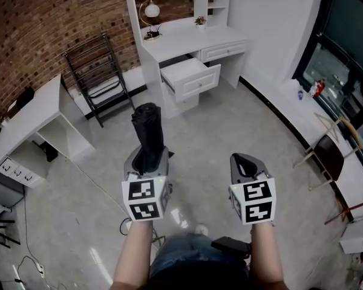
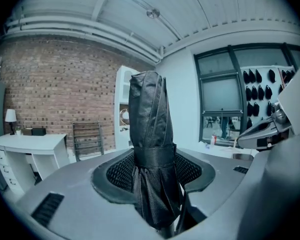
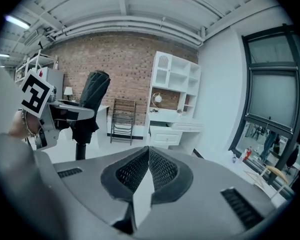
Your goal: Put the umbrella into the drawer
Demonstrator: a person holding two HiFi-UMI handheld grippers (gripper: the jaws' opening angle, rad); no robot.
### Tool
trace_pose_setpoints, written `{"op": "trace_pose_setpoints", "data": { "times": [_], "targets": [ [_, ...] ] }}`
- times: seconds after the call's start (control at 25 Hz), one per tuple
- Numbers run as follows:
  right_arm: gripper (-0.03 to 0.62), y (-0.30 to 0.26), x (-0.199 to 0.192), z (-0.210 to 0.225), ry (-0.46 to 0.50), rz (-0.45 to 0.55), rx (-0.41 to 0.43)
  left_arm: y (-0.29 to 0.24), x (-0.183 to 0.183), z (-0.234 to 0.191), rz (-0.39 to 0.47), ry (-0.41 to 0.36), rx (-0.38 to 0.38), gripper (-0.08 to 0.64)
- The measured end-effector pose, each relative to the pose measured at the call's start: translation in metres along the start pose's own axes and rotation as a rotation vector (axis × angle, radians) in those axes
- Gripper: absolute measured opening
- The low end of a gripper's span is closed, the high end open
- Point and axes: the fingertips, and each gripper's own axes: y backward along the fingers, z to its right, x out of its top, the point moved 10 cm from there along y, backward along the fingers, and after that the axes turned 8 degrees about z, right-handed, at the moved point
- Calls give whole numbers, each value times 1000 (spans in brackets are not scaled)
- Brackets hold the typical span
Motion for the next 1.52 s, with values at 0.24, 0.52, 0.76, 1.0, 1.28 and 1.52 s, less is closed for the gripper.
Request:
{"op": "trace_pose_setpoints", "data": {
  "times": [0.24, 0.52, 0.76, 1.0, 1.28, 1.52],
  "targets": [
    [2, -55, 2, 47, 2, -8, 12, -69, 7, 5, 6, -3, 15, 222],
    [2, -137, 18, 90, 14, -40, -13, -174, 16, -24, 19, 32, 10, 222],
    [2, -249, 41, 118, 24, -92, 5, -287, 15, -66, 16, 28, -21, 222],
    [2, -373, 83, 141, 34, -129, 8, -411, 27, -117, -1, 23, -77, 222],
    [2, -451, 91, 168, 0, -184, -2, -516, 27, -142, -68, -13, -136, 222],
    [2, -500, 86, 203, -23, -224, 4, -584, 31, -153, -68, -43, -157, 223]
  ]
}}
